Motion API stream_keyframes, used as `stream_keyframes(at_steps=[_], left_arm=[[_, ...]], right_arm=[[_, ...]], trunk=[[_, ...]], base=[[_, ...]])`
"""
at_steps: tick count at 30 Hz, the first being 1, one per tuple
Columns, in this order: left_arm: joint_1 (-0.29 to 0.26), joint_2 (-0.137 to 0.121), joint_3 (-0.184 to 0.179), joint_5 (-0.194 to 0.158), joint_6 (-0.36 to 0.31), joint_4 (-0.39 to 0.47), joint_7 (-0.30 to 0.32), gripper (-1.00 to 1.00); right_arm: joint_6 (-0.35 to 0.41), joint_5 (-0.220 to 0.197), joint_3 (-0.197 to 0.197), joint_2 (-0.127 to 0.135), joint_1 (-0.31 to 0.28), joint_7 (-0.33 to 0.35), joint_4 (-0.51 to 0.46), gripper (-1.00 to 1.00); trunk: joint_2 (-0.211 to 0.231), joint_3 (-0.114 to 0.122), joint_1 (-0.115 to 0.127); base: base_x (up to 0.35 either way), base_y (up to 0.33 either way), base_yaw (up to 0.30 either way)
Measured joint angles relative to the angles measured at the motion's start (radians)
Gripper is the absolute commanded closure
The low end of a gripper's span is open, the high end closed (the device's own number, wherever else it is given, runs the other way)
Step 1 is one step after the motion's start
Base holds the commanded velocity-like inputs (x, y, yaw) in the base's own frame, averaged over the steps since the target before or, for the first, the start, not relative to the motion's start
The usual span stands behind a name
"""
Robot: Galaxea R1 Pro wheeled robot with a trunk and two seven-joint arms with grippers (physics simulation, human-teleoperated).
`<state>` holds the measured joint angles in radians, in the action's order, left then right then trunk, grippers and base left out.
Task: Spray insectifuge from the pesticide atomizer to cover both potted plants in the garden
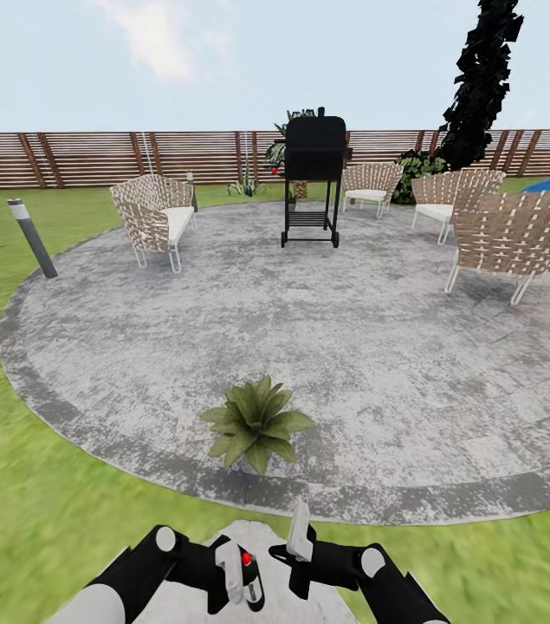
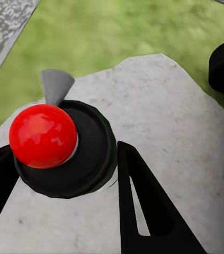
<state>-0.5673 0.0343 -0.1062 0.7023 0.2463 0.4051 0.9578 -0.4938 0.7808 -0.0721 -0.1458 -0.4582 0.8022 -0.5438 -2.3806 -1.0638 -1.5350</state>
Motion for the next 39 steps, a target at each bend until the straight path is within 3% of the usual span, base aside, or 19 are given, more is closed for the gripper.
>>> stream_keyframes(at_steps=[22, 39], left_arm=[[0.000, 0.040, -0.008, -0.001, 0.002, 0.007, -0.002, 1.00], [0.000, 0.049, -0.006, -0.002, 0.002, 0.028, -0.009, 1.00]], right_arm=[[0.000, 0.000, 0.000, 0.000, 0.000, 0.000, 0.000, 1.00], [0.000, 0.000, 0.000, 0.000, 0.000, 0.000, 0.000, 1.00]], trunk=[[0.000, 0.000, 0.000], [0.000, 0.000, 0.000]], base=[[0.000, 0.000, 0.000], [0.000, 0.000, 0.000]])
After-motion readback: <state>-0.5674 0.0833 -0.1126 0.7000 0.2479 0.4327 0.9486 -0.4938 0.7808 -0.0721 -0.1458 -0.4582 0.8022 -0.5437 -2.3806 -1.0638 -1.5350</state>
